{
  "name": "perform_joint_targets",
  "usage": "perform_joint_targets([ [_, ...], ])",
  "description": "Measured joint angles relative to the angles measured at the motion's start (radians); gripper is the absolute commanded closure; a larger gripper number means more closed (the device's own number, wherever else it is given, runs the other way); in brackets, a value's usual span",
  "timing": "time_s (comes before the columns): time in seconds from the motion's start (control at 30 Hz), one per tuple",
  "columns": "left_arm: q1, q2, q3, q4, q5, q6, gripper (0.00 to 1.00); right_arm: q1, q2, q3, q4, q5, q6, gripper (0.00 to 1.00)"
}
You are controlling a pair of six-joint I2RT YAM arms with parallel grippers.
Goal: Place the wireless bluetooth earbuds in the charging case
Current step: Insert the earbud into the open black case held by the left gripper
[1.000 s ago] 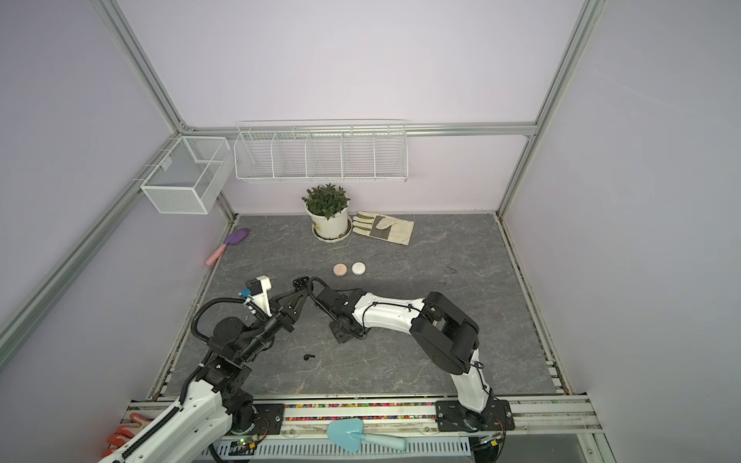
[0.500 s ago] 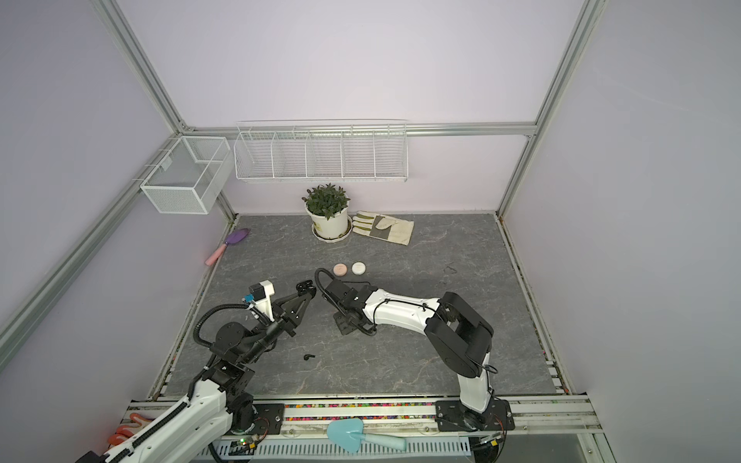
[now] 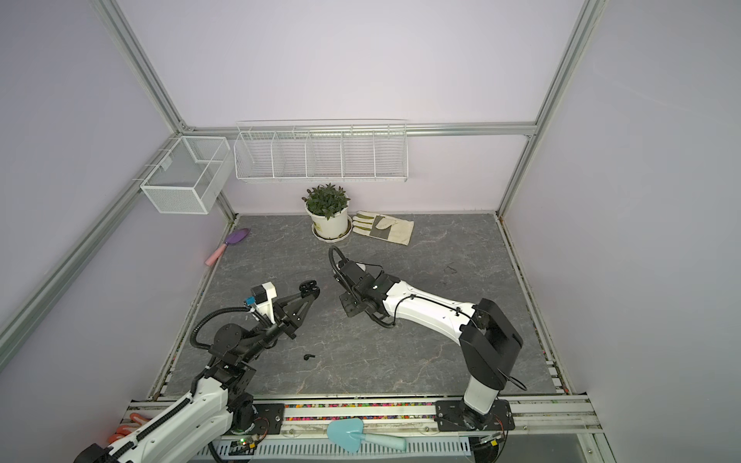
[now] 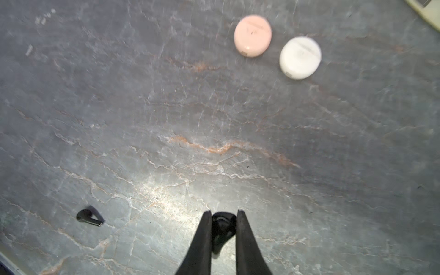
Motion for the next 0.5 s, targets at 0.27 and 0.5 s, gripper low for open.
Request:
perform_joint_targets([
  [0.27, 0.000, 0.017, -0.002, 0.058, 0.004, 0.006, 1.00, -0.006, -0.117, 0.031, 0.010, 0.018, -0.068, 0.84],
  [0.5, 0.000, 0.185, -0.001, 0.179, 0.060, 0.046, 1.00, -0.006, -0.192, 0.075, 0.053, -0.009, -0.115, 0.84],
])
